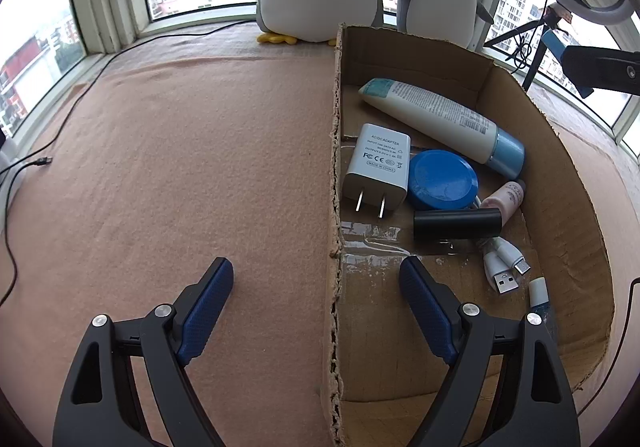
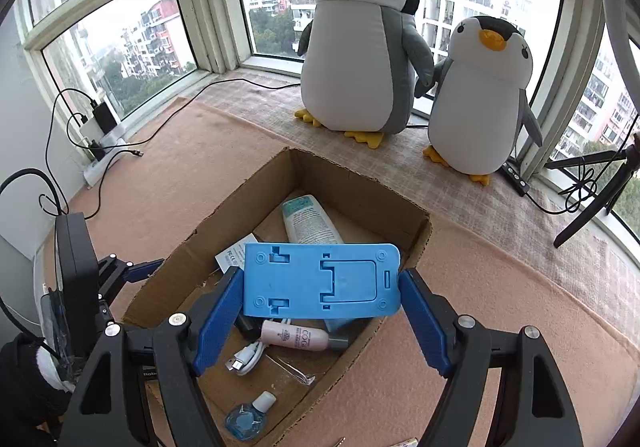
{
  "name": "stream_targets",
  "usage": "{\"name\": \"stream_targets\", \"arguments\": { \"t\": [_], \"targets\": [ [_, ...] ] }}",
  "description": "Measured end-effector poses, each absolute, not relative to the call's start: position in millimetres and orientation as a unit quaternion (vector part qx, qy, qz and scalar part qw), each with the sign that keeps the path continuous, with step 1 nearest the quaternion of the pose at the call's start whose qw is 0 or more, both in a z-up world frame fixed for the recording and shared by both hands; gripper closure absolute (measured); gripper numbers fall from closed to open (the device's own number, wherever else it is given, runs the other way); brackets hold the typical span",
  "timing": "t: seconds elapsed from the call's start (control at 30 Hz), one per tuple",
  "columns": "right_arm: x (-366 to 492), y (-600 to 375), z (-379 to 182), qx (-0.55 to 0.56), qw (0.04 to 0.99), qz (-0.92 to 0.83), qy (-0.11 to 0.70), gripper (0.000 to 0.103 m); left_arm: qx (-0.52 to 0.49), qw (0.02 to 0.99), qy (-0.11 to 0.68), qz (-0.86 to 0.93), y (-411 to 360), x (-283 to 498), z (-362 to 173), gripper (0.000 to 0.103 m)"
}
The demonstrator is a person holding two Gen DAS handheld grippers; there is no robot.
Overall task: Organize rigid objects
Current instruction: 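Carry the blue phone stand into the box and open the right gripper, then move the right gripper to the patterned lighter and close on it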
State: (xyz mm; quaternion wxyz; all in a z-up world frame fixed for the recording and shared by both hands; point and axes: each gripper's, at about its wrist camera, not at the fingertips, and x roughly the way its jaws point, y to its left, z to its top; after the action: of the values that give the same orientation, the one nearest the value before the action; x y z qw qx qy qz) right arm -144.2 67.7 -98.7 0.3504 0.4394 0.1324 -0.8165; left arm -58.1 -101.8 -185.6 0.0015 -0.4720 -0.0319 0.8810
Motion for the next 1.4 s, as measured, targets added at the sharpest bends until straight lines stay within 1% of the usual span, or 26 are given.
{"name": "stream_targets", "arguments": {
  "t": [0.43,0.8,0.87,0.93,0.97,1.4],
  "targets": [
    [-151.4,40.6,-114.2,0.459,0.360,-0.805,0.110,0.028,-0.472,0.002,-0.032,0.881,-102.0,-58.5,-185.6,0.017],
    [-157.7,37.6,-124.3,0.471,0.366,-0.797,0.098,0.027,-0.472,0.002,-0.032,0.881,-102.5,-58.1,-185.8,0.017],
    [-158.3,37.6,-124.8,0.473,0.368,-0.795,0.097,0.025,-0.472,0.002,-0.032,0.881,-102.6,-57.8,-185.9,0.017],
    [-158.3,38.4,-124.3,0.471,0.366,-0.797,0.093,0.016,-0.471,0.002,-0.031,0.881,-102.1,-57.8,-185.8,0.017],
    [-158.6,39.5,-123.7,0.470,0.365,-0.799,0.090,0.015,-0.471,0.002,-0.031,0.881,-101.9,-58.1,-185.7,0.017],
    [-161.4,64.1,-108.4,0.465,0.346,-0.813,0.055,0.015,-0.471,0.002,-0.031,0.881,-101.3,-57.4,-185.6,0.017]
  ]
}}
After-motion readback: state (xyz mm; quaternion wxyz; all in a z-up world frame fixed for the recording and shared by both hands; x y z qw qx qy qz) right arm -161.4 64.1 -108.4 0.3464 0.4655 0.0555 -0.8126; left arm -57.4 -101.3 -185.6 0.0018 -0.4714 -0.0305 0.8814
